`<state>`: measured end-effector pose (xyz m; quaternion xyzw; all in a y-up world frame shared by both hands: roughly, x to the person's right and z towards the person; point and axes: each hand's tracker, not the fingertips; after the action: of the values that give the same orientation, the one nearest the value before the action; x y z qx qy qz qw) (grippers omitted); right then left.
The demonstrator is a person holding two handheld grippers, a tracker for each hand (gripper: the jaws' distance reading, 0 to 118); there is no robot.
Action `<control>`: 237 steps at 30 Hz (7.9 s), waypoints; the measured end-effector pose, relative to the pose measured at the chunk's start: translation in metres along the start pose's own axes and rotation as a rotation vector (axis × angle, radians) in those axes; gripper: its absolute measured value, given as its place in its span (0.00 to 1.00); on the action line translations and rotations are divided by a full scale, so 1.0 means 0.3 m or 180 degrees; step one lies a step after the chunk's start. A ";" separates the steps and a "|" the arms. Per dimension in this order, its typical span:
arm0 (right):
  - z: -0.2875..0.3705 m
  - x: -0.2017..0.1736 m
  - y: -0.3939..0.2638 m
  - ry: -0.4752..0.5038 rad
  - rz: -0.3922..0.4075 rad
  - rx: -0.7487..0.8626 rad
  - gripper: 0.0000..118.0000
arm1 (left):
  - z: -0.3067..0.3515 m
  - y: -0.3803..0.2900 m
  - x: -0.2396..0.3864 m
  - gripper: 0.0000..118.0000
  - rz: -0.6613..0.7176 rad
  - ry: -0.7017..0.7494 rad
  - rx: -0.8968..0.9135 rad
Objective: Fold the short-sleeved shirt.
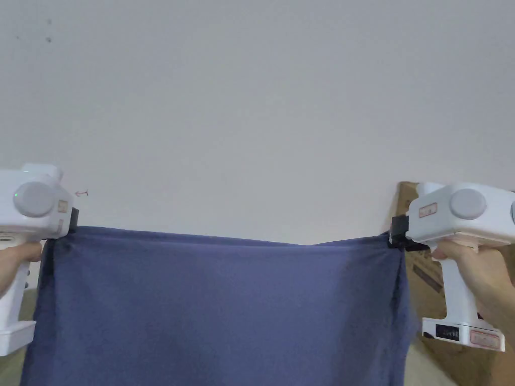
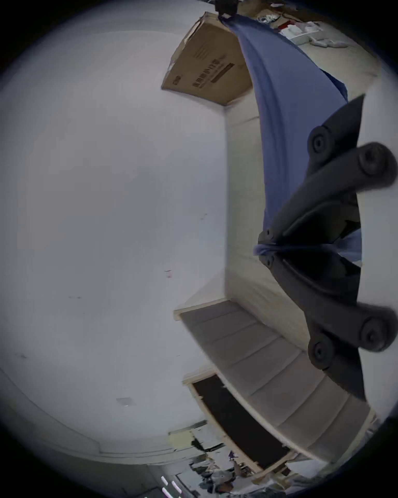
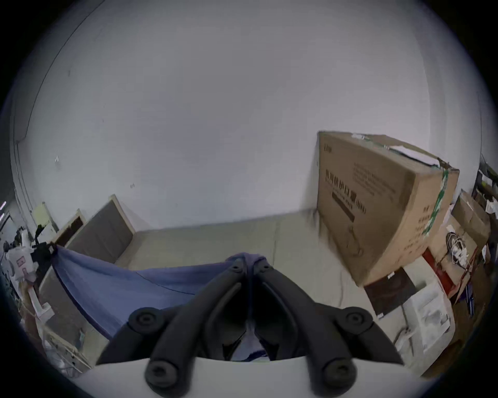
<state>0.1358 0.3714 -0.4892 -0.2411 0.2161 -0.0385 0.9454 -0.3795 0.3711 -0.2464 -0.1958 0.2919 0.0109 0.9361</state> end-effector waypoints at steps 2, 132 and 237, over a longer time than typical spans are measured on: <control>-0.018 -0.027 0.101 -0.0041 0.0013 0.0052 0.01 | -0.033 0.091 0.002 0.02 0.0059 0.0013 0.0056; 0.493 0.081 -1.772 -0.0210 0.0083 -0.2367 0.04 | 0.463 -1.653 -0.255 0.03 0.0425 -0.0634 -0.2056; 0.413 0.072 -1.469 -0.0127 0.0193 -0.1904 0.62 | 0.396 -1.423 -0.246 0.86 0.0533 -0.0849 -0.1778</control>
<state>0.2222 0.0339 -0.1915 -0.5030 0.2063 0.0599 0.8372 -0.3188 0.0284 0.0375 -0.4173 0.1674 0.1932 0.8721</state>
